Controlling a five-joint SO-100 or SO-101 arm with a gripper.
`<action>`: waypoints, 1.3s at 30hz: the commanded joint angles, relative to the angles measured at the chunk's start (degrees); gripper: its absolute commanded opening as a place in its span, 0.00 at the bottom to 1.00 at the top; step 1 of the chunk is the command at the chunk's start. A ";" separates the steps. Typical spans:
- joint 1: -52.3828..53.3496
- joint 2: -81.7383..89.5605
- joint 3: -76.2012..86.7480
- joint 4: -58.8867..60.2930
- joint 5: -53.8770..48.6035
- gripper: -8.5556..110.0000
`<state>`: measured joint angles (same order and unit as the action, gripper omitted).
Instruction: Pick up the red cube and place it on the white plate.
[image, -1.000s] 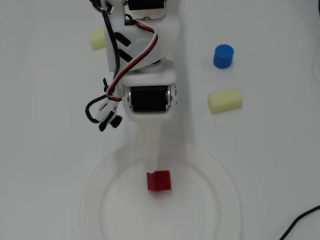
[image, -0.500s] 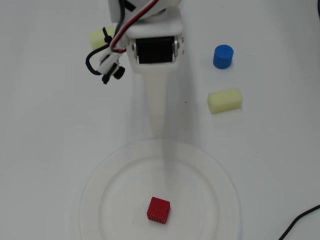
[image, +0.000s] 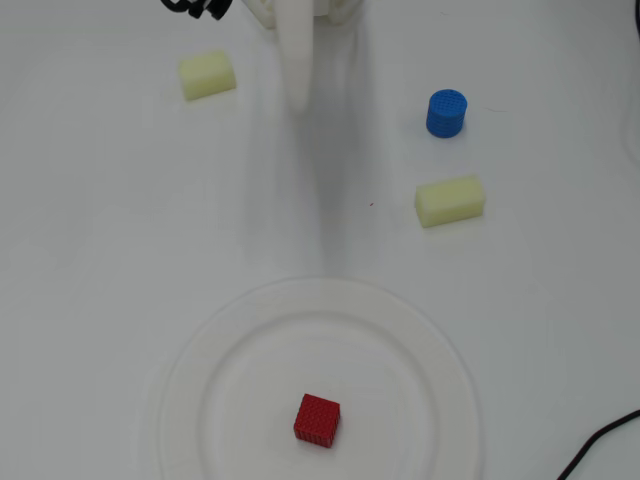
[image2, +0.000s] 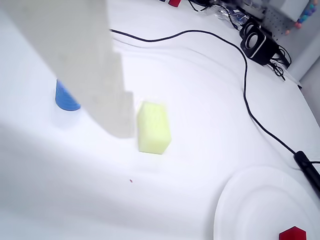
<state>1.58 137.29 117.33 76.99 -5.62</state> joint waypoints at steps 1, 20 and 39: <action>0.26 11.07 11.95 -5.19 -0.44 0.39; 1.93 46.67 55.90 -13.97 -1.32 0.37; 1.05 60.03 67.68 -6.24 1.41 0.07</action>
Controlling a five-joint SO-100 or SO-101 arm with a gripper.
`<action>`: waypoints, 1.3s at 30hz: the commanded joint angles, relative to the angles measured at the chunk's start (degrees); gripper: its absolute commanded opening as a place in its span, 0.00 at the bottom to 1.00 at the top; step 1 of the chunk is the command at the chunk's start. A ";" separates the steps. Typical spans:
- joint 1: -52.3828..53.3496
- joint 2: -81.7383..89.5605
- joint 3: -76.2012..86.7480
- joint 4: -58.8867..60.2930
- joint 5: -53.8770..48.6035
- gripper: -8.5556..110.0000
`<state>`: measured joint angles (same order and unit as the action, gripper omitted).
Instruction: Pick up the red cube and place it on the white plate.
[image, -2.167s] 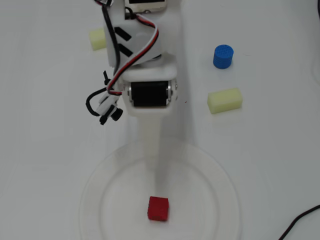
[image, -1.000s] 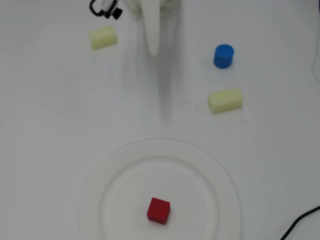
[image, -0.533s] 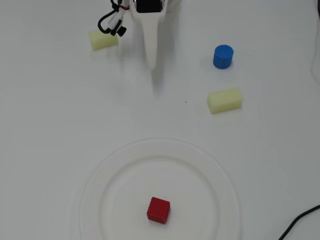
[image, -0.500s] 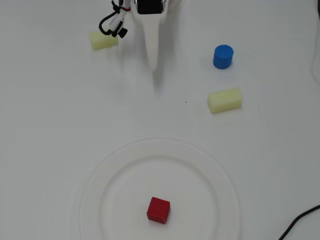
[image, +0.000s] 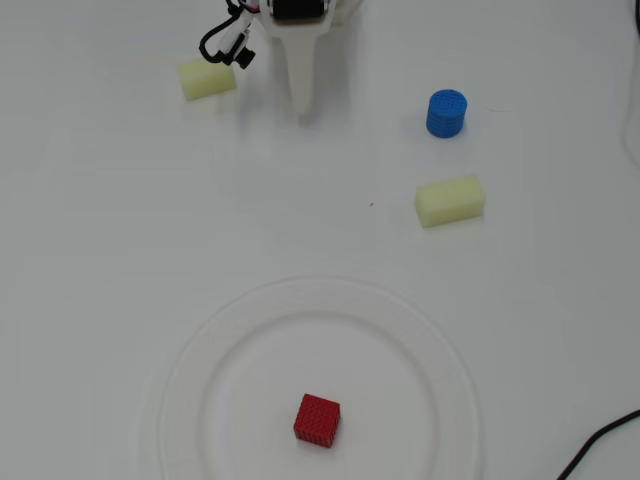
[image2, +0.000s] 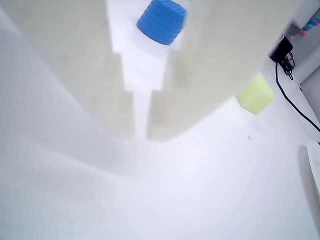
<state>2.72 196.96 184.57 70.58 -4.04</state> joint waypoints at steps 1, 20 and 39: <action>-0.09 0.35 0.44 0.18 -0.44 0.07; 1.32 0.26 0.53 -0.18 0.09 0.07; 0.97 0.26 0.53 -0.18 0.35 0.15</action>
